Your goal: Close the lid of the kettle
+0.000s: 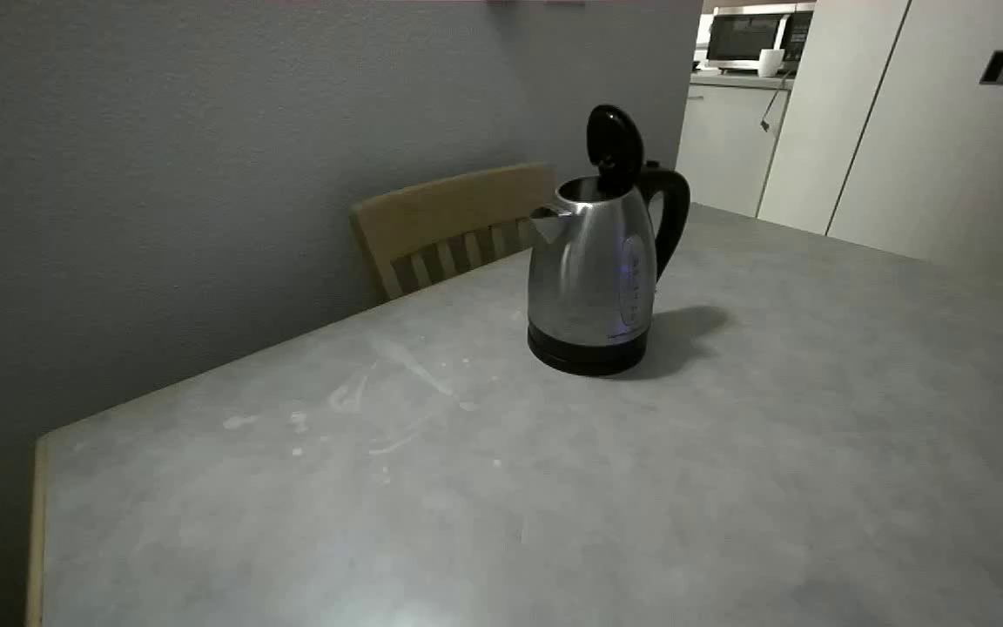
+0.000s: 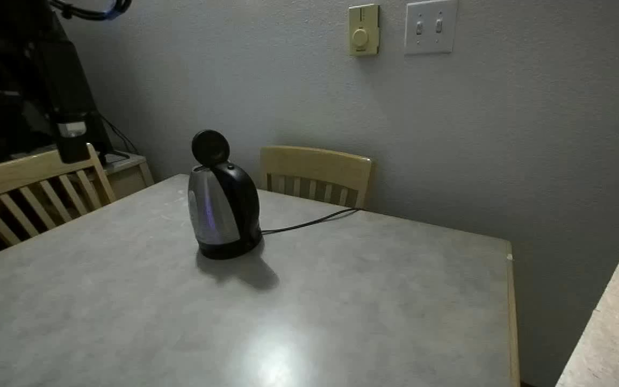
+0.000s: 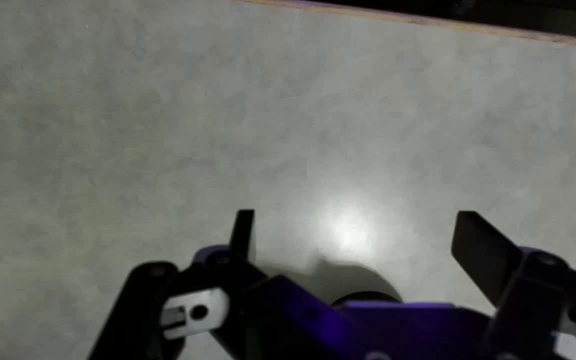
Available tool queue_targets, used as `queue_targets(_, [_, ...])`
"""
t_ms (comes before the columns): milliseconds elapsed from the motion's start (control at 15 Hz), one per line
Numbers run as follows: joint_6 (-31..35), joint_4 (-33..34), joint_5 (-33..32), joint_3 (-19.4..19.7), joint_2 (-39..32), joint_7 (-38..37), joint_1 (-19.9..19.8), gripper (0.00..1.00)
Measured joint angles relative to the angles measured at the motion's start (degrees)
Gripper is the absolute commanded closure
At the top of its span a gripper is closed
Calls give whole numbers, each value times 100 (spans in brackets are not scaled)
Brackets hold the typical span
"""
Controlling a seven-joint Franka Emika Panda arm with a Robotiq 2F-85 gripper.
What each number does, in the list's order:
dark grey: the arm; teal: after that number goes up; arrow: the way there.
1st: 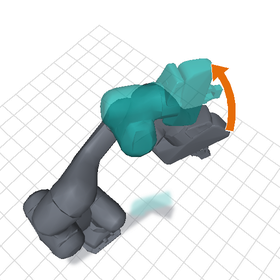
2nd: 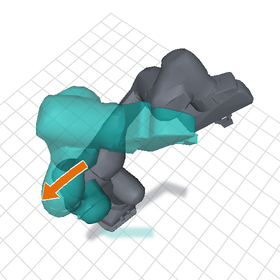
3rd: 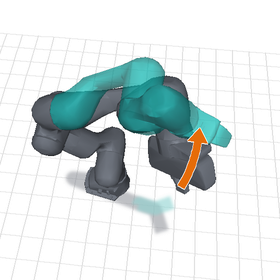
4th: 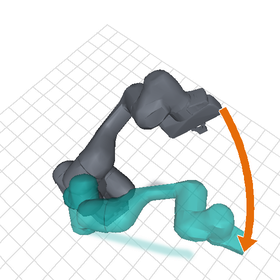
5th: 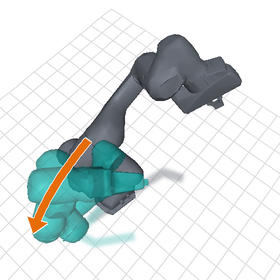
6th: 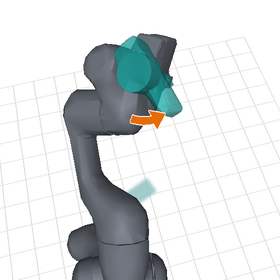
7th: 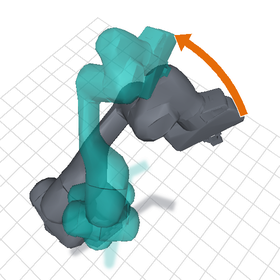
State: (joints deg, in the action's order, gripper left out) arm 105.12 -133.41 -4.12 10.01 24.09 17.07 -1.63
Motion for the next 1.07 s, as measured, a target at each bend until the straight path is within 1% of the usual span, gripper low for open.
queue_targets(467, [0, 0, 2, -2, 0, -1, 0, 0])
queue_targets(600, [153, -3, 2, -6, -3, 4, 0, 0])
queue_targets(667, [336, -9, 12, -5, -16, 13, 0, 0])
queue_targets(800, [993, -34, 91, 28, -101, 111, 0, 0])
queue_targets(933, [1886, -51, 297, 109, -296, 364, 11, 0])
queue_targets(1067, [2799, -36, 757, 248, -608, 872, 96, 0])
